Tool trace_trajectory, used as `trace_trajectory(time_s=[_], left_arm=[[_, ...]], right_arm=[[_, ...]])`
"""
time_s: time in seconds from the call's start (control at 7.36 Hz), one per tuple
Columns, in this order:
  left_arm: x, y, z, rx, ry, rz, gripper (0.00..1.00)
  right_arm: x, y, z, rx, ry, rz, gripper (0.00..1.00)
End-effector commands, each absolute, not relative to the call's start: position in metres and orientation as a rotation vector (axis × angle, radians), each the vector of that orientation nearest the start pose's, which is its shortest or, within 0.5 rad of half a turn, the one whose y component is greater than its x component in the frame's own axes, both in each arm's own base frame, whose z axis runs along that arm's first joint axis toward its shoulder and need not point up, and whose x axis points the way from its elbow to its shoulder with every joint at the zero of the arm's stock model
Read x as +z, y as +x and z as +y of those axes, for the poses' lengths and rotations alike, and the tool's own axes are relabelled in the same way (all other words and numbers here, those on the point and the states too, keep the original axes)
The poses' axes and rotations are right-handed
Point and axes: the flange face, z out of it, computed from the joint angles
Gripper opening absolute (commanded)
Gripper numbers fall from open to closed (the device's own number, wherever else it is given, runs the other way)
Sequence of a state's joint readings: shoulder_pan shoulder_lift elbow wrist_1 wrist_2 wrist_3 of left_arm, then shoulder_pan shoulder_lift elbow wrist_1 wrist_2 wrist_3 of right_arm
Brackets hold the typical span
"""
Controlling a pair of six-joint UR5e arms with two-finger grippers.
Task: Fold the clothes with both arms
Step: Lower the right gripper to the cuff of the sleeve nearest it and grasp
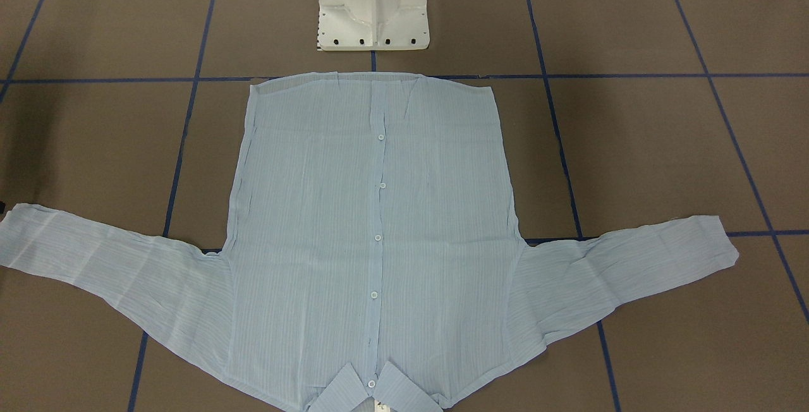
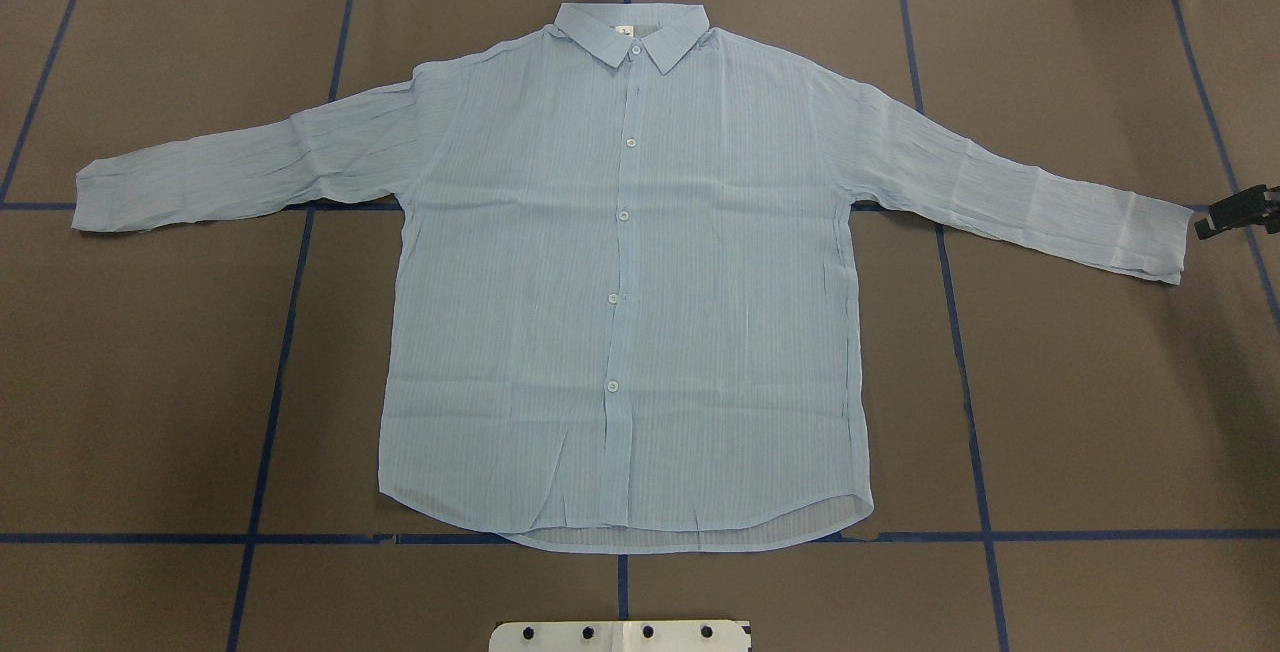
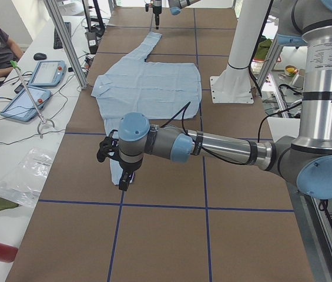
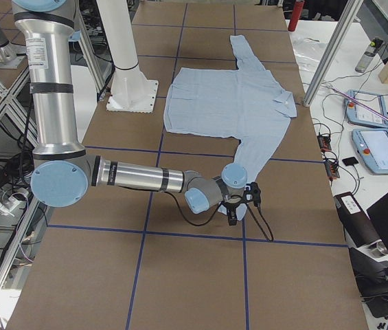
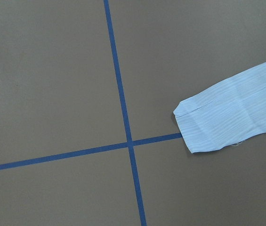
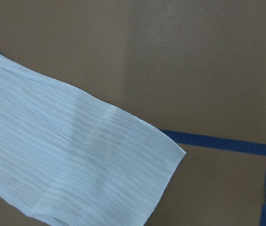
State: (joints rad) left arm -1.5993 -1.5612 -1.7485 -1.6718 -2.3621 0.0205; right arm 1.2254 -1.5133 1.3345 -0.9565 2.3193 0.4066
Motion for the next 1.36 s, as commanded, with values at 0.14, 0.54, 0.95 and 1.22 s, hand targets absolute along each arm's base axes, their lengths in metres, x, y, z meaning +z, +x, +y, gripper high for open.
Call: trace_trajectory(time_s=[0.14,0.54,0.95,1.22], left_arm=[[0.552,-0.078,-0.492,0.107,0.296,0.778,1.0],[0.547,-0.078,-0.491,0.109,0.305,0.778,1.0],[0.548,-0.078,-0.491,0.106,0.302,0.778,1.0],[0.548,-0.078,-0.491,0.106,0.302,0.778,1.0]], right_arm=[[0.685,-0.147,-0.52,-0.153,0.094,-0.837,0.98],[0.679,-0.16,-0.523,-0.176,0.092,-0.842,0.91],[0.684,-0.158,-0.52,-0.169,0.077,-0.838,0.82],[0.691,-0.155,-0.517,-0.158,0.066,-0.819,0.82]])
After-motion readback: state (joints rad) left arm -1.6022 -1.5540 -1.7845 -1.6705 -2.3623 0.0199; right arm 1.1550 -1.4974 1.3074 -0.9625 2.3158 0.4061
